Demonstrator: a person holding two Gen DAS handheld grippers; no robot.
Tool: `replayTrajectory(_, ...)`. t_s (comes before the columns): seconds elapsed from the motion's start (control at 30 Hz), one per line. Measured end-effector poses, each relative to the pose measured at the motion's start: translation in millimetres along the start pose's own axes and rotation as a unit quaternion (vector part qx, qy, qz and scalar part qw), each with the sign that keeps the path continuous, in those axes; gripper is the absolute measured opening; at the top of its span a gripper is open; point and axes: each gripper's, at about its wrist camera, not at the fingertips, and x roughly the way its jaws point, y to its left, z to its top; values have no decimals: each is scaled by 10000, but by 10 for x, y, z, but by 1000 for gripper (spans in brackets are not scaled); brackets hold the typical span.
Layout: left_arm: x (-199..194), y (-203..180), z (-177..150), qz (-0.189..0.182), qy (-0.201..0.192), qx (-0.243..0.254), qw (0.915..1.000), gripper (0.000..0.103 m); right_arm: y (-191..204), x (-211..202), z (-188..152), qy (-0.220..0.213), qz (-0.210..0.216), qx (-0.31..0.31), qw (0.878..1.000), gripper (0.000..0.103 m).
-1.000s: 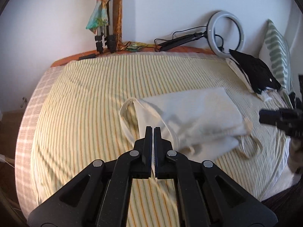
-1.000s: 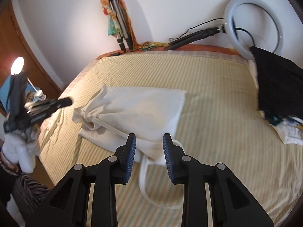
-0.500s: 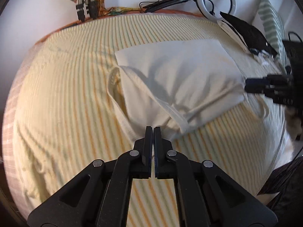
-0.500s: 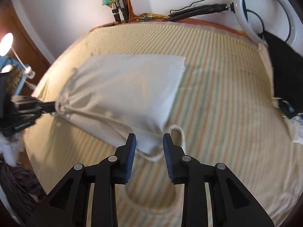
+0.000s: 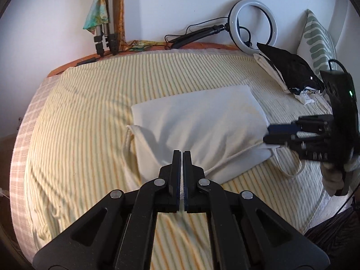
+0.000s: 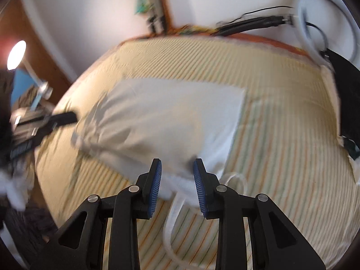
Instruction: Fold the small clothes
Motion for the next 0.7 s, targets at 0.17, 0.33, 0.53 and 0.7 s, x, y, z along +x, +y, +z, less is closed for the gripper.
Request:
replayTrajectory(0.17,167,3,27,-85,106,-53,9999,0,206,-104,-265,401,-127,-863,9954,28)
replayTrajectory(0.33,437,3,-36,-52,527,71,9986,0,115,-348,-246,42,-68,-531,9986,28)
replayTrajectory(0.53,324,45,-230,-60,679,-53,9977,0,-322,-388,-100,-330,-146,566,9977,28)
replayTrajectory(0.7,73,237,-189,-233,198,-434,9986,0,-610,-293,-77,-340,202,1200,9920,48)
